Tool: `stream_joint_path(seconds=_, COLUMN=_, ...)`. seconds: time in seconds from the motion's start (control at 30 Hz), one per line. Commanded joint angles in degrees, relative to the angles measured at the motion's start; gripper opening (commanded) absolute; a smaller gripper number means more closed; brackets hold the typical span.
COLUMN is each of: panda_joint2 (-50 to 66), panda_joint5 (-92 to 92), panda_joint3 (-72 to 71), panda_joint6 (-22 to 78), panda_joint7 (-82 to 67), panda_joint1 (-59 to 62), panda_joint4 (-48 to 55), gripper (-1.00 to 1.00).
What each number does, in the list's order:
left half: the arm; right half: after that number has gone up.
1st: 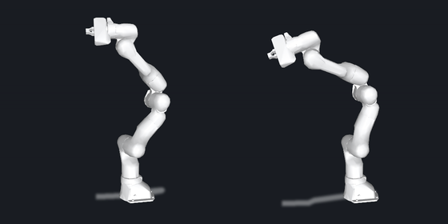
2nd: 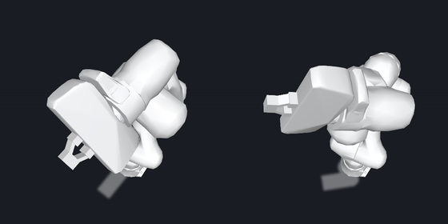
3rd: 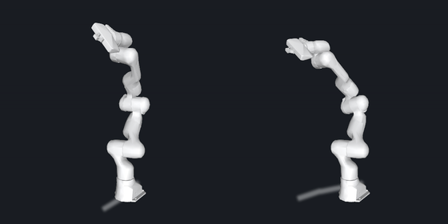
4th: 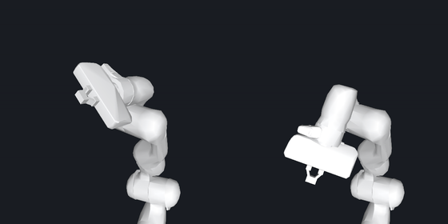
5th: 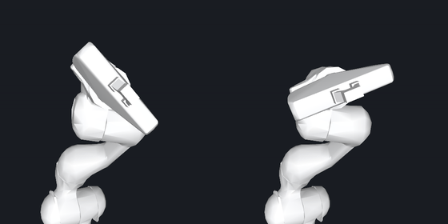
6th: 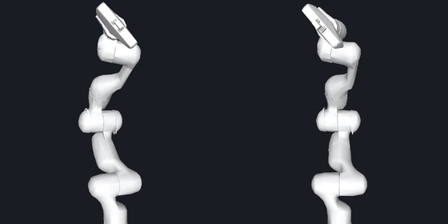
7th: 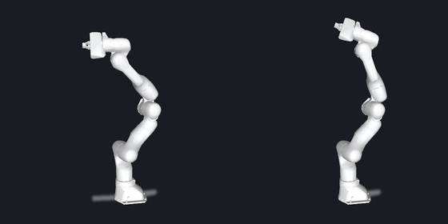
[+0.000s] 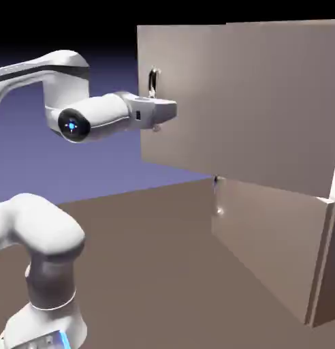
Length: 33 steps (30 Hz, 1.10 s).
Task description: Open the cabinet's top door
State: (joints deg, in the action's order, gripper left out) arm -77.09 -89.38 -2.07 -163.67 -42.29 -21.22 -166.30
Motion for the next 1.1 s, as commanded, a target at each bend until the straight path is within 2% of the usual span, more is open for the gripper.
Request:
stream_joint_path(seconds=0.0, panda_joint2=-1.41, panda_joint5=2.45, panda_joint3=0.74, panda_joint6=1.39, panda_joint7=1.89, panda_joint1=0.61, panda_joint4=-0.80, gripper=-1.00)
stream_joint_path(seconds=0.3, panda_joint2=-14.29, panda_joint5=24.34, panda_joint3=13.93, panda_joint6=21.45, panda_joint7=13.49, panda_joint1=10.21, panda_joint4=-5.06, gripper=-1.00)
stream_joint_path(seconds=0.57, panda_joint2=-17.87, panda_joint5=39.45, panda_joint3=30.54, panda_joint6=39.60, panda_joint7=15.74, panda_joint1=16.53, panda_joint4=-2.01, gripper=-1.00)
stream_joint_path(seconds=0.8, panda_joint2=-15.75, panda_joint5=50.90, panda_joint3=45.08, panda_joint6=55.45, panda_joint7=15.71, panda_joint1=15.87, panda_joint4=6.62, gripper=-1.00)
stream_joint_path(seconds=1.07, panda_joint2=-11.96, panda_joint5=60.32, panda_joint3=57.75, panda_joint6=73.20, panda_joint7=16.19, panda_joint1=6.11, panda_joint4=23.03, gripper=-1.00)
